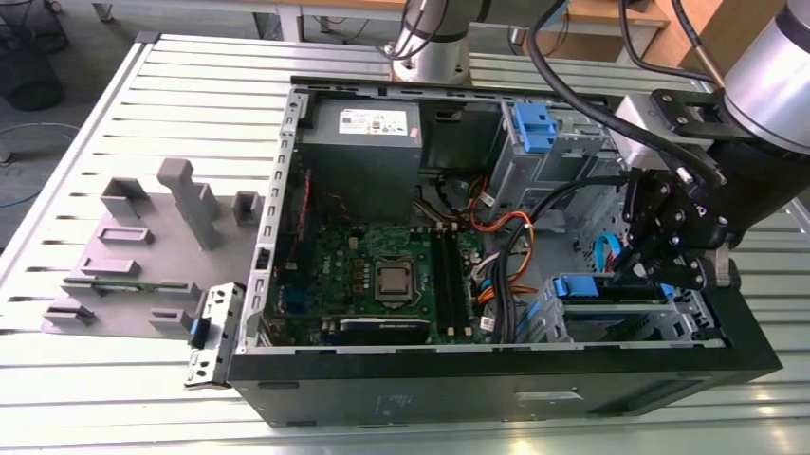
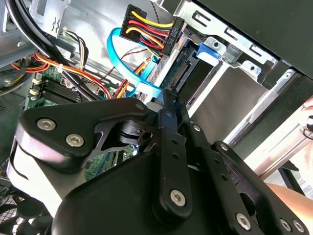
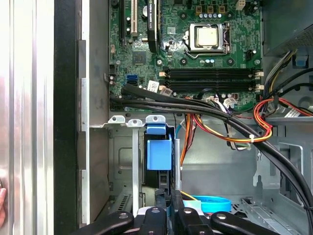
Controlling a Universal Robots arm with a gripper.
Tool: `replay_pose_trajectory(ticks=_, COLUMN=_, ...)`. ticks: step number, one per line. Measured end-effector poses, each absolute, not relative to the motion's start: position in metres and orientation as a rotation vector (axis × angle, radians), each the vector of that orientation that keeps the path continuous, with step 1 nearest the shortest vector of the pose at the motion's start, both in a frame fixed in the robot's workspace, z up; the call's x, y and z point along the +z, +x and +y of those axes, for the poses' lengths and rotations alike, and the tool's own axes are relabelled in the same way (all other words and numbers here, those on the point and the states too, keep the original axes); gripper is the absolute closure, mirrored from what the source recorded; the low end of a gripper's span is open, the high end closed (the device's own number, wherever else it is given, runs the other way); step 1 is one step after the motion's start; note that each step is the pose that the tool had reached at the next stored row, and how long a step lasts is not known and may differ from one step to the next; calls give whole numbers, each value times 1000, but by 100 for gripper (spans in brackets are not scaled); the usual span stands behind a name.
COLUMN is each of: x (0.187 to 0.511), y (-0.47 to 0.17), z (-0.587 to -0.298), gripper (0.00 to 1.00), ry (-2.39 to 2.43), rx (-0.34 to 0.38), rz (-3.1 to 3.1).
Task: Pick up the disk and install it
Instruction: 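Insert the first disk wire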
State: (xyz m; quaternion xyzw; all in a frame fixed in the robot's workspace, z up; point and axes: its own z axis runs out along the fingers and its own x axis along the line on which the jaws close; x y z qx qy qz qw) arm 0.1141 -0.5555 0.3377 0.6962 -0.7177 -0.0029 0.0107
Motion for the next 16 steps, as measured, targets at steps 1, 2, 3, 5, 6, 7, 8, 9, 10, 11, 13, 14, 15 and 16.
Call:
replay_pose_trajectory(ticks=1, x=337, y=114, z=-556, gripper=84, ry=2173, rx=-9, rz=-2240)
replay_pose_trajectory(ticks=2, x=337, y=114, z=-556, gripper=84, ry=2173, rx=-9, rz=-2240)
replay_pose_trajectory(ticks=3, x=337, y=114, z=-556, gripper=84, ry=2173, rx=-9, rz=-2240)
replay_pose_trajectory(ticks=5, x=336, y=114, z=-556, gripper=84, ry=2173, rx=-9, rz=-2240)
replay_pose_trajectory(ticks=6, x=336, y=114, z=-556, gripper=84, ry=2173, rx=-9, rz=-2240)
replay_pose_trajectory(ticks=7, x=336, y=114, z=-556, gripper=84, ry=2172, rx=-9, rz=-2240)
replay_pose_trajectory(ticks=8, x=336, y=114, z=-556, gripper=84, ry=2172, rx=-9, rz=-2240)
replay_pose_trajectory(ticks=9, x=336, y=114, z=-556, gripper=84, ry=2173, rx=-9, rz=-2240)
replay_pose_trajectory(ticks=10, x=335, y=114, z=-556, gripper=84, ry=2173, rx=-9, rz=-2240)
replay_pose_trajectory(ticks=11, x=335, y=114, z=-556, gripper=84, ry=2173, rx=-9, rz=-2240)
replay_pose_trajectory(ticks=13, x=335, y=114, z=-556, gripper=84, ry=2173, rx=-9, rz=-2240)
replay_pose_trajectory(ticks=14, x=336, y=114, z=-556, gripper=84, ry=2173, rx=-9, rz=-2240)
replay_pose_trajectory(ticks=15, x=337, y=114, z=-556, gripper=84, ry=2173, rx=-10, rz=-2240)
replay_pose_trajectory(ticks=16, x=338, y=114, z=-556, gripper=84, ry=2173, rx=-9, rz=-2240)
